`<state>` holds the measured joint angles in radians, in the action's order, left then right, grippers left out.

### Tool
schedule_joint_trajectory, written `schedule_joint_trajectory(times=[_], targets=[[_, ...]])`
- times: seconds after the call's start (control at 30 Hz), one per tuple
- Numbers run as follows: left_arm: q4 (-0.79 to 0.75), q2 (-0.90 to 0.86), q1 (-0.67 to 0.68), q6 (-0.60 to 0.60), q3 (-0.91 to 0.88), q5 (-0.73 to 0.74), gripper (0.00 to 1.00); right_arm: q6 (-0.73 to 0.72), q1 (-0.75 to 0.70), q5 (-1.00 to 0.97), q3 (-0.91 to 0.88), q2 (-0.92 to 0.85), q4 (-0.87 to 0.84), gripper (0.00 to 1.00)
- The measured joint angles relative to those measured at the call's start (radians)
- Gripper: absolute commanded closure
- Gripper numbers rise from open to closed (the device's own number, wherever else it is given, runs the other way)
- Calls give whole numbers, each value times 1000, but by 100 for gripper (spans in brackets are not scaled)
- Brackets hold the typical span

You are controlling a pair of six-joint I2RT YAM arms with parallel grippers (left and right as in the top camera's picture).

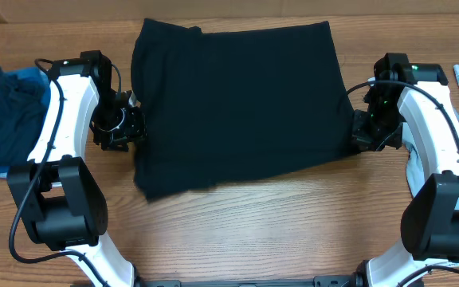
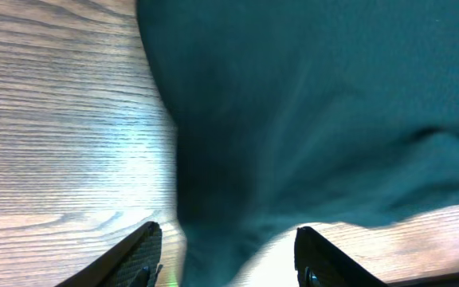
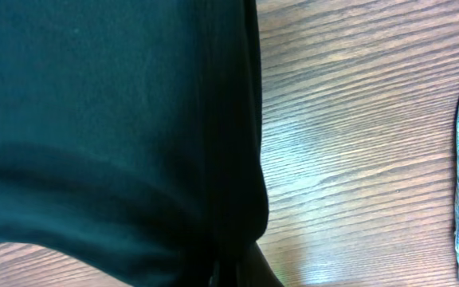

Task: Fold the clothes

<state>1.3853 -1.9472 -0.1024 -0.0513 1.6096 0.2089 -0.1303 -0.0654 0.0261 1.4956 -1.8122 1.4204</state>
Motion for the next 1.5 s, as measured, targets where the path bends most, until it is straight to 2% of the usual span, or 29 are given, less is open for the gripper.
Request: schedule_joint_trajectory(times=[0.5,0.8,1.07,1.27,1.5], targets=[[77,0,0,0,-3,-5,37,0,0,0,0,0,21,96],[64,0,0,-1,-163,-4,41,0,0,0,0,0,43,96],[6,0,32,-1,-374,26,44,0,0,0,-1,0,37,96],[-49,0,62,-1,-446,41,44,0,0,0,-1,0,31,96],[-174,-1,64,-27,-508,41,56,0,0,0,-1,0,31,96]])
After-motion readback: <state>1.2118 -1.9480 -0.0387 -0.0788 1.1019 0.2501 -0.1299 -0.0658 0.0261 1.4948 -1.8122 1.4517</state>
